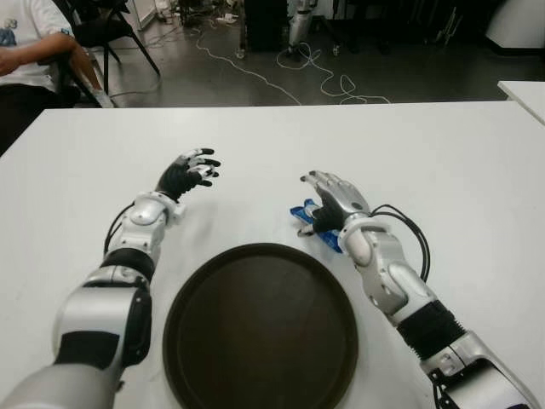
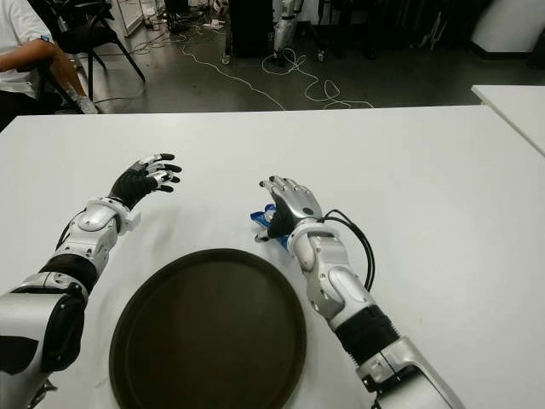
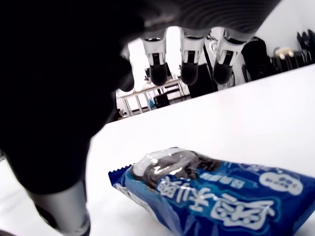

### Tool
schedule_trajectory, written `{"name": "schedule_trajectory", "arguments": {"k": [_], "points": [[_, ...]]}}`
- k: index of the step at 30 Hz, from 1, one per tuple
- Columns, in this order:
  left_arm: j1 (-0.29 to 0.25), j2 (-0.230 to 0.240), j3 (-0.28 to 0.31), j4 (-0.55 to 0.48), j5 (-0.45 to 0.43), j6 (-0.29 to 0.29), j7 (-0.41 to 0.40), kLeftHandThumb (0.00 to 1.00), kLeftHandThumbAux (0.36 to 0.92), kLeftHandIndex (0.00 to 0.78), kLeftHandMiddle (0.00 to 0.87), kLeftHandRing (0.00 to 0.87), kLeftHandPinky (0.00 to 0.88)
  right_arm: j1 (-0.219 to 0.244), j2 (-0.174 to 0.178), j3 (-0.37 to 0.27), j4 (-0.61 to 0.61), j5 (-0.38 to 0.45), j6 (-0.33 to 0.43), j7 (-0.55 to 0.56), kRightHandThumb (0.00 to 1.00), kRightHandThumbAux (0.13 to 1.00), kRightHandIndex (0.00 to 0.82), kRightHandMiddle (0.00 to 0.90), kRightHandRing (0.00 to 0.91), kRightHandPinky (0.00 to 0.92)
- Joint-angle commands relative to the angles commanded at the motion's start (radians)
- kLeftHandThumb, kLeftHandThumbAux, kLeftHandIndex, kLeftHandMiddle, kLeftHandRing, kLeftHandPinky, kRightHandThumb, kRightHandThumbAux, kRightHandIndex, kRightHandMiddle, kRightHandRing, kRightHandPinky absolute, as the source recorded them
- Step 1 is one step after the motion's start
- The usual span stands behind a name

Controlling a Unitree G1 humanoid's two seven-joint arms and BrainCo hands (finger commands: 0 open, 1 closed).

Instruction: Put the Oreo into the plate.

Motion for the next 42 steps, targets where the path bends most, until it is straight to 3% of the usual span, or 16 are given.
{"name": "schedule_trajectory", "arguments": {"k": [13,24,42], "points": [[0.0,0.001,0.006,0.002,-0.004,0.004,-0.005,0.063,0.659,0.211,0.311,0.316,0.341,-0.004,0.003,-0.013,0.011,0.033,-0.021,-0.019,0.0,0.802,0.03,0.032,0.033,0.041],[-0.001,0.005,-0.001,0.001,0.004,0.006,-0.001,0.066,0.662,0.202,0.3,0.305,0.328,-0.012,-0.007,-0.01,-0.013,0.038,0.008,0.05,0.0,0.758,0.045,0.05,0.052,0.046],[-0.001,0.006,0.001,0.001,0.001,0.004,0.0,0.077,0.663,0.203,0.304,0.305,0.329,-0.022,-0.013,-0.011,-0.006,0.036,0.019,0.056,0.0,0.76,0.035,0.042,0.038,0.042]]}}
